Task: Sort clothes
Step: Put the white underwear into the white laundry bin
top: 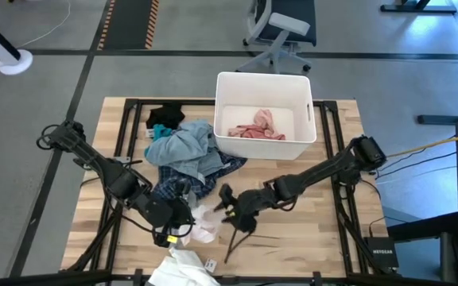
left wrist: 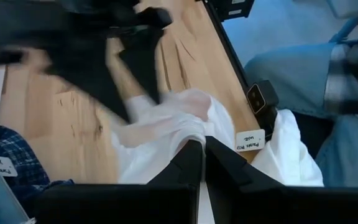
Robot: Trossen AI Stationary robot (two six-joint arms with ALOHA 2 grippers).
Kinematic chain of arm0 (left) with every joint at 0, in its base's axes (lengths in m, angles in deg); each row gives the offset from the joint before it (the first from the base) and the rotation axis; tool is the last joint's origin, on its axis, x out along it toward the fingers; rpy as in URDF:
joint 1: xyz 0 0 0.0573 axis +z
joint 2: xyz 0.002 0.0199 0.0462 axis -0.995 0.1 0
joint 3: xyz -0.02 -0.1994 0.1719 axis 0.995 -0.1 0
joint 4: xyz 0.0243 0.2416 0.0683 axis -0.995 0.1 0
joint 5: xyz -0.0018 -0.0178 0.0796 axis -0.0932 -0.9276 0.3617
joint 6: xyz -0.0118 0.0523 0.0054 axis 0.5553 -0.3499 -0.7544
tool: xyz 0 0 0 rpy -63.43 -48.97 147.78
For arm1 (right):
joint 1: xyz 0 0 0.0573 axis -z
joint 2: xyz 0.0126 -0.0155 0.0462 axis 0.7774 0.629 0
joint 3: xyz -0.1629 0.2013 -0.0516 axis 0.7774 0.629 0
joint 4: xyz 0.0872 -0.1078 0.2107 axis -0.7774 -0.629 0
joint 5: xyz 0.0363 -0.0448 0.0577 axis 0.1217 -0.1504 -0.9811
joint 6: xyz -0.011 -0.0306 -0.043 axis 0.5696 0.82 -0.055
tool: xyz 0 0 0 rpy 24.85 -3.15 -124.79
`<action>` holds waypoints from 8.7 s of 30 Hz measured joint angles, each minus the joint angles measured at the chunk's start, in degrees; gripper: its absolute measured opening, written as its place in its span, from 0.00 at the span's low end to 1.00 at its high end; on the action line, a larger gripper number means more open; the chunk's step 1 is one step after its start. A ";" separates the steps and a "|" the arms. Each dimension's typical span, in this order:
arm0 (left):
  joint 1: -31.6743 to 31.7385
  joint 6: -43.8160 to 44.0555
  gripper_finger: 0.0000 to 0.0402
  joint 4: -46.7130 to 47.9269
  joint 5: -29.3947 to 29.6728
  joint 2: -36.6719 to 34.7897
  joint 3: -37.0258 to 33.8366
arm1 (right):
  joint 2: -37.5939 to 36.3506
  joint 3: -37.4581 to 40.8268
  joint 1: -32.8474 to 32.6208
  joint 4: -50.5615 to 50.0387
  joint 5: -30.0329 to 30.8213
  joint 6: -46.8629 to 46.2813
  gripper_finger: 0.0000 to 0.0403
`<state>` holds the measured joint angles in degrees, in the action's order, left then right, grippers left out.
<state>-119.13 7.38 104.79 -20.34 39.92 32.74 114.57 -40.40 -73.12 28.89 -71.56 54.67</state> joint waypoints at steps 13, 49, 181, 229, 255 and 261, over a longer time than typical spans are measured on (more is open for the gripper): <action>0.75 -0.48 0.02 -0.08 0.46 -0.02 0.00 | 5.72 0.00 -0.04 -1.65 -1.55 -4.46 0.61; 1.61 0.10 0.02 -9.05 11.35 0.10 -9.51 | 2.59 -0.05 -7.73 -29.67 8.57 -20.82 0.61; 5.46 -8.77 0.45 -55.69 -9.43 21.62 -22.68 | -11.72 11.76 -15.76 -34.11 40.57 -47.56 0.50; 10.70 8.76 0.45 -36.60 0.68 20.08 -28.82 | 7.69 -1.23 -8.99 -40.28 21.12 -31.07 0.49; 11.45 0.04 0.45 -44.79 3.44 18.30 -28.98 | 13.63 -8.31 -3.22 -29.69 33.62 -28.27 0.49; 13.75 2.03 0.45 -43.21 4.15 21.91 -28.94 | 13.82 -7.81 -1.78 -36.77 24.65 -31.07 0.49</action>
<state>-105.39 9.41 61.58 -16.19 61.83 3.80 128.39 -48.22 -74.90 -7.88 -46.91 23.60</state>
